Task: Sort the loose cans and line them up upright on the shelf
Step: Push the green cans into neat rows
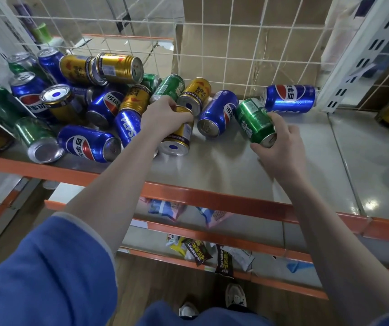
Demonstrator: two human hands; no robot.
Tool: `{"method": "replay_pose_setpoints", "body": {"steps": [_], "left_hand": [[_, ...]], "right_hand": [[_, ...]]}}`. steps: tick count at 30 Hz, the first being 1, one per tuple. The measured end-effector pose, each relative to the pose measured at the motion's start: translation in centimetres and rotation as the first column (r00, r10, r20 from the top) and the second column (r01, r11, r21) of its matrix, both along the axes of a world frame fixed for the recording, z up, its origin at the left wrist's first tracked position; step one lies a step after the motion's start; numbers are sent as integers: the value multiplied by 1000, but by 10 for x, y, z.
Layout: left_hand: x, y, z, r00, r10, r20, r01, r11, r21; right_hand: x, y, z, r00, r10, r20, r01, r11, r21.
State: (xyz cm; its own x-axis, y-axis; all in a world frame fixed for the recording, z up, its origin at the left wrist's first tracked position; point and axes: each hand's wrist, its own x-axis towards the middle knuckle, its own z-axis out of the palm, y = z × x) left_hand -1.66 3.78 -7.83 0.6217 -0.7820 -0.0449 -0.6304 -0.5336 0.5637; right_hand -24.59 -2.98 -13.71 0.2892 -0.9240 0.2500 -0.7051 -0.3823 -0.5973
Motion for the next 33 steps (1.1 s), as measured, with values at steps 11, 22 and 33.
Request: {"method": "replay_pose_setpoints", "body": {"steps": [11,22,33], "left_hand": [[-12,21,-7,995,-96,-5,89,939,-331],[-6,35,4,950,-305,67,311,944,-108],[-2,40,14,878,-474,65,477,878,-38]], "right_hand": [[-11,1,20,998,20,-63,-23,999,-40],[-5,9,51,999,51,10,-51,999,-15],[-4,21,80,997,22,-71,-22,1000,-3]]}}
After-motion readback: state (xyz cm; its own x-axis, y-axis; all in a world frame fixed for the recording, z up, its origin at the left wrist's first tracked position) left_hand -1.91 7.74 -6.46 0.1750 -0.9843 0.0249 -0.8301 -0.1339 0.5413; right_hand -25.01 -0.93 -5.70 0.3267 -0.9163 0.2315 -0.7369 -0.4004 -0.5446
